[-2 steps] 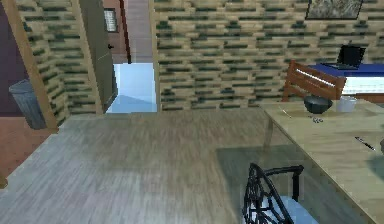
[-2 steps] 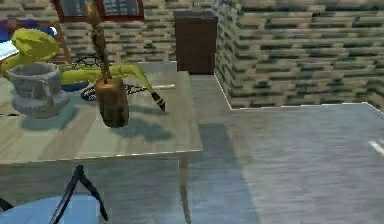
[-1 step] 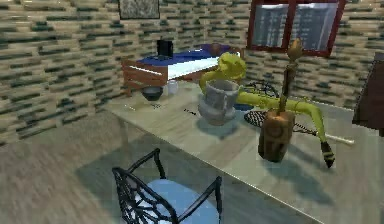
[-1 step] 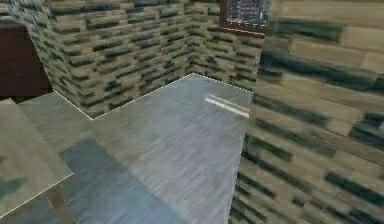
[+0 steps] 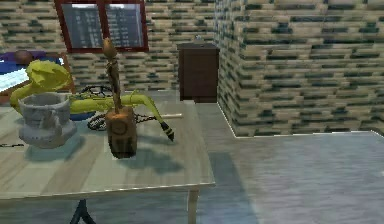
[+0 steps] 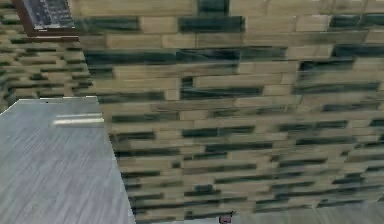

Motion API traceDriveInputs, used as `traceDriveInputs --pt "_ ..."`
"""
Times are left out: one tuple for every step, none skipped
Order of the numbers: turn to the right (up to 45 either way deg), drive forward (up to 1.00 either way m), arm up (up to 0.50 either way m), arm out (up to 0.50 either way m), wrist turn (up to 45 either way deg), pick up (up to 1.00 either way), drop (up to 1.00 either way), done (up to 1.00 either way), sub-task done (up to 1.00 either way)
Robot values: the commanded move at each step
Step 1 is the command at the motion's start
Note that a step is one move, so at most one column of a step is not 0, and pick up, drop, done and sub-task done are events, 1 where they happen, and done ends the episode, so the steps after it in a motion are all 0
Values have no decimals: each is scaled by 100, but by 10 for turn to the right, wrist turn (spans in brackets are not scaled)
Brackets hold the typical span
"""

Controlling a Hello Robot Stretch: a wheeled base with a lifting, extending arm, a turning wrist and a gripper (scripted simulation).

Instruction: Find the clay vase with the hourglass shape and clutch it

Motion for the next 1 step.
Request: traceDriveInputs --pt "300 0 0 0 0 0 0 0 0"
